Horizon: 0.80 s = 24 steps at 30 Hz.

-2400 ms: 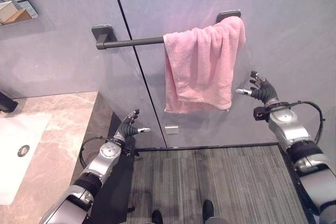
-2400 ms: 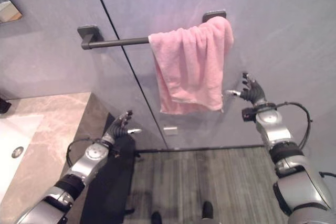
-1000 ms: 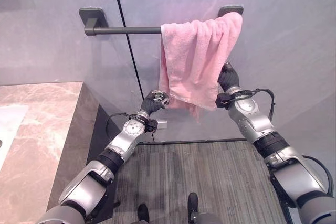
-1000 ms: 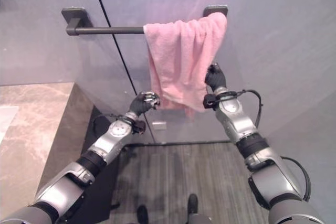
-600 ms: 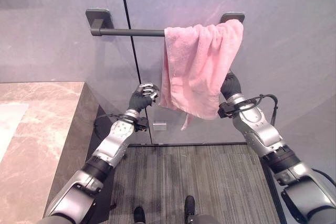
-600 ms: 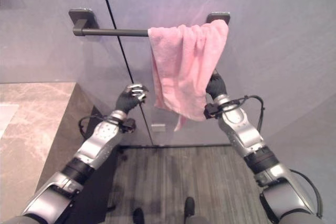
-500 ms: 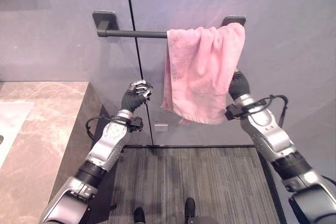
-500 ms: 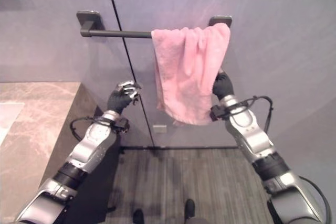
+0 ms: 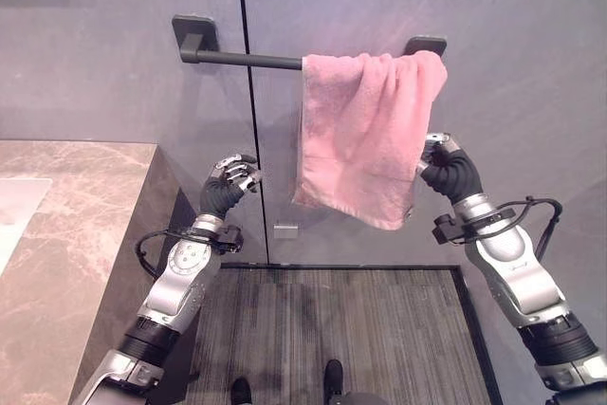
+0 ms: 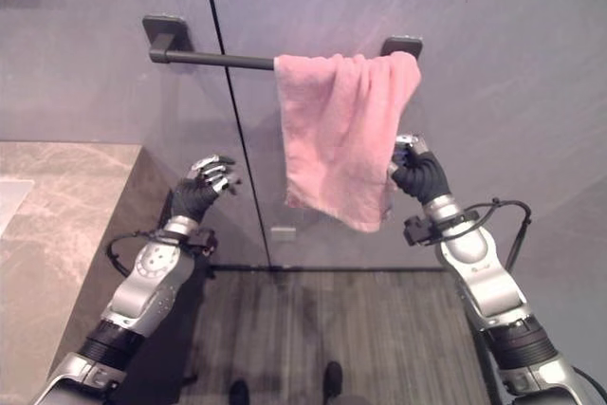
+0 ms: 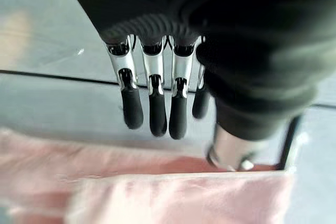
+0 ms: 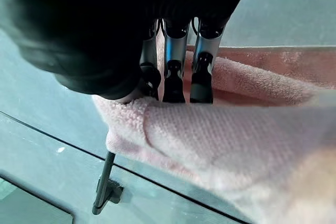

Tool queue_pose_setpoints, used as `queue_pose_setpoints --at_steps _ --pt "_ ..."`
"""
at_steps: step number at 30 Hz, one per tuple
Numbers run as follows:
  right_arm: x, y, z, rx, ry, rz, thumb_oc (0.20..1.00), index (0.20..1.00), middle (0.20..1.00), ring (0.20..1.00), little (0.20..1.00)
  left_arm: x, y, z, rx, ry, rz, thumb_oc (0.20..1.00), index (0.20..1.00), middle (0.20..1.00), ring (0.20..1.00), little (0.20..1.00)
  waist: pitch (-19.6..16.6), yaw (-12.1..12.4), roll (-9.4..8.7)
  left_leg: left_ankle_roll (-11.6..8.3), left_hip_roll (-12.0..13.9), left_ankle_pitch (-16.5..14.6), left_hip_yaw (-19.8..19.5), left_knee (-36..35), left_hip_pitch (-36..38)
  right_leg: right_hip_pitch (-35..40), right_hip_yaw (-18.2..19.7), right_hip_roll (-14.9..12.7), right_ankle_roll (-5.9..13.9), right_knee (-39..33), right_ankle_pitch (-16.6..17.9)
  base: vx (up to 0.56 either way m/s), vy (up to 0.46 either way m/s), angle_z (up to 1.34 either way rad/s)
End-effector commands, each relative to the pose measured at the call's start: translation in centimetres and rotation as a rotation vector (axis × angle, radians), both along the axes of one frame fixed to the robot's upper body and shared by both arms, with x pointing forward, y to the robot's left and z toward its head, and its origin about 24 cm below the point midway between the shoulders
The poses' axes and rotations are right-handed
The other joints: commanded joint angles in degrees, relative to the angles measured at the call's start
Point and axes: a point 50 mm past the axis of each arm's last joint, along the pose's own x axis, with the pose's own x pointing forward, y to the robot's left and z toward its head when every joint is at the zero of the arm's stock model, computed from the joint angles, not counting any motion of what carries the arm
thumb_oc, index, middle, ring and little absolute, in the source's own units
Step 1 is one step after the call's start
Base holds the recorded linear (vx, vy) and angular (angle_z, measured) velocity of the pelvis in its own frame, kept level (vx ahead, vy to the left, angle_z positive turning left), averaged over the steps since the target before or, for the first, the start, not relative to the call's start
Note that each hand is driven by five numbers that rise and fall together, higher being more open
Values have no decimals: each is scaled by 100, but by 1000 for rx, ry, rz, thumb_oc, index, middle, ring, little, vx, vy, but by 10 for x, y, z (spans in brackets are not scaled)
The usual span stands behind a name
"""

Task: Put brush and paste in cup on sink, flatten towel.

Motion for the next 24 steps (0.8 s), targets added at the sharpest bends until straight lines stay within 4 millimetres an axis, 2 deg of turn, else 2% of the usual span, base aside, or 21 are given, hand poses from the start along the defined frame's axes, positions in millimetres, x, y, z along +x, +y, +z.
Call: queue_pose_setpoints --at_steps 1,6,13,15,22,23,24 --pt "-5 19 27 79 -128 123 200 200 200 200 200 28 -19 27 87 -78 -55 1000 1000 1000 1000 1000 -174 -118 -199 -78 67 160 -69 14 -20 272 399 -371 590 -9 112 -13 6 -4" --pt "-7 40 32 91 -138 213 200 200 200 200 200 51 -41 33 156 -54 -46 1000 1000 1000 1000 1000 -132 -249 -193 -85 88 196 -8 14 -81 151 473 -363 606 -9 168 -20 6 -12" --pt "-10 64 39 104 -150 324 200 200 200 200 200 73 -48 41 170 -12 17 1000 1000 1000 1000 1000 -56 -406 -158 -102 119 245 63 14 -163 5 591 -340 610 -9 214 -16 4 -10" --pt "-10 70 41 91 -155 346 200 200 200 200 200 76 -50 47 149 -20 20 200 200 200 200 200 -39 -444 -147 -104 131 252 109 14 -161 -33 628 -322 616 -9 236 2 1 -16" --pt "-15 57 36 85 -163 276 200 200 200 200 200 61 -54 54 134 -115 -18 200 200 200 200 200 -83 -376 -116 -107 119 209 57 14 -73 110 537 -329 601 -9 185 31 -11 -1" --pt "-17 48 34 89 -171 227 200 200 200 200 200 51 -49 59 97 -167 -20 200 200 200 200 200 -112 -337 -103 -101 108 195 30 14 -35 172 511 -329 595 -9 161 0 0 0" --pt "-17 48 33 89 -170 227 200 200 200 200 200 51 -49 59 97 -166 -20 200 200 200 200 200 -116 -337 -104 -101 108 194 28 14 -33 175 509 -329 595 -9 159 52 -13 4"
